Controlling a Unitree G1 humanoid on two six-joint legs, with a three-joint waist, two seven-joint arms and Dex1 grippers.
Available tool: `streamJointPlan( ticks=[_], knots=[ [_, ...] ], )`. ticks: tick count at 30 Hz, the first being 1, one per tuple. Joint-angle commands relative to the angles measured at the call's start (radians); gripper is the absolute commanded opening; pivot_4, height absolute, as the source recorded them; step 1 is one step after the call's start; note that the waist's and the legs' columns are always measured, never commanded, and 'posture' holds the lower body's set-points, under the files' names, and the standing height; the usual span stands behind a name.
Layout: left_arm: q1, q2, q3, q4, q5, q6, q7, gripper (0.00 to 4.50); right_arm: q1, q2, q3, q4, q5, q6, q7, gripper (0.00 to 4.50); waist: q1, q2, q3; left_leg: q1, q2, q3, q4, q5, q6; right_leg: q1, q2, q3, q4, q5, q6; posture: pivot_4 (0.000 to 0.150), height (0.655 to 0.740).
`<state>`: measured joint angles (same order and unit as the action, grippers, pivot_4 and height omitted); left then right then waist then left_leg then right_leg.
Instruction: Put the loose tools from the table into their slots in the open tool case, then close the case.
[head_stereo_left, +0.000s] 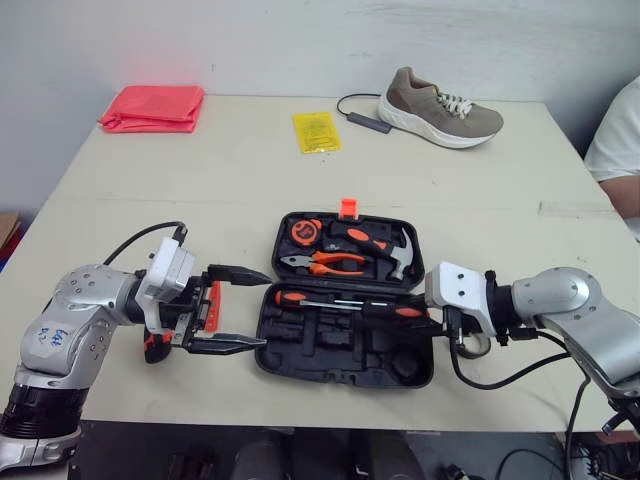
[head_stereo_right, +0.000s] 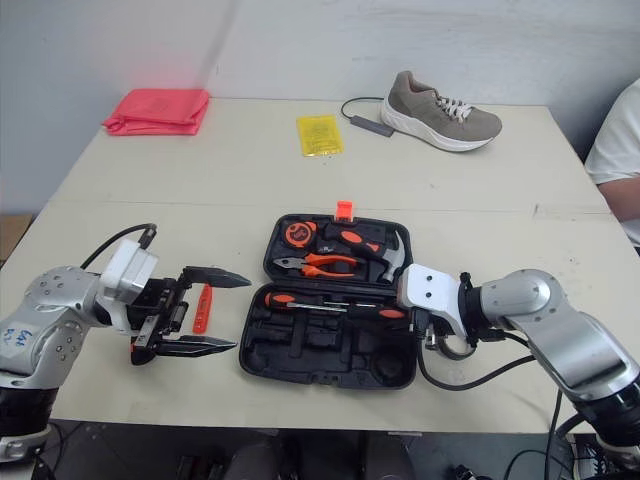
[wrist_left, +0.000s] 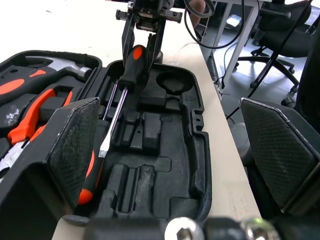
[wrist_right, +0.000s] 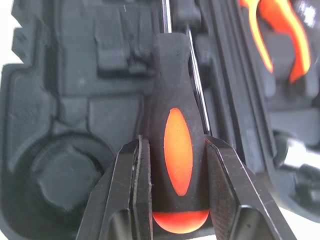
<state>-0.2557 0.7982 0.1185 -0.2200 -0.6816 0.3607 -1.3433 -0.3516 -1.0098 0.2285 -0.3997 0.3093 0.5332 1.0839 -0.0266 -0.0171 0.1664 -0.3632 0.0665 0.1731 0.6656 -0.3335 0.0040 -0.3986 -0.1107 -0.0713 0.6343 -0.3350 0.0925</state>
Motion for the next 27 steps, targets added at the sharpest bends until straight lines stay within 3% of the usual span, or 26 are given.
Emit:
streamJointPlan(
  ticks=[1, 27],
  knots=[
    [0.007, 0.001, 0.021, -0.03, -0.006, -0.009, 0.009, 4.5, -0.017, 0.003, -0.004, 0.008, -0.023, -0.028, 0.026, 1.0, 0.0, 0.0, 0.0, -0.001, 0.0, 0.0, 0.0, 0.0, 0.0, 0.0, 0.0, -0.001, 0.0, 0.0, 0.0, 0.15, 0.74],
    [0.01, 0.0, 0.01, -0.042, -0.004, -0.005, 0.039, 4.5, -0.002, 0.059, 0.034, 0.07, -0.101, -0.056, 0.083, 1.0, 0.002, 0.0, 0.0, -0.006, -0.002, 0.0, 0.002, 0.001, 0.001, -0.008, 0.001, -0.007, 0.005, 0.0, 0.0, 0.15, 0.74]
  ],
)
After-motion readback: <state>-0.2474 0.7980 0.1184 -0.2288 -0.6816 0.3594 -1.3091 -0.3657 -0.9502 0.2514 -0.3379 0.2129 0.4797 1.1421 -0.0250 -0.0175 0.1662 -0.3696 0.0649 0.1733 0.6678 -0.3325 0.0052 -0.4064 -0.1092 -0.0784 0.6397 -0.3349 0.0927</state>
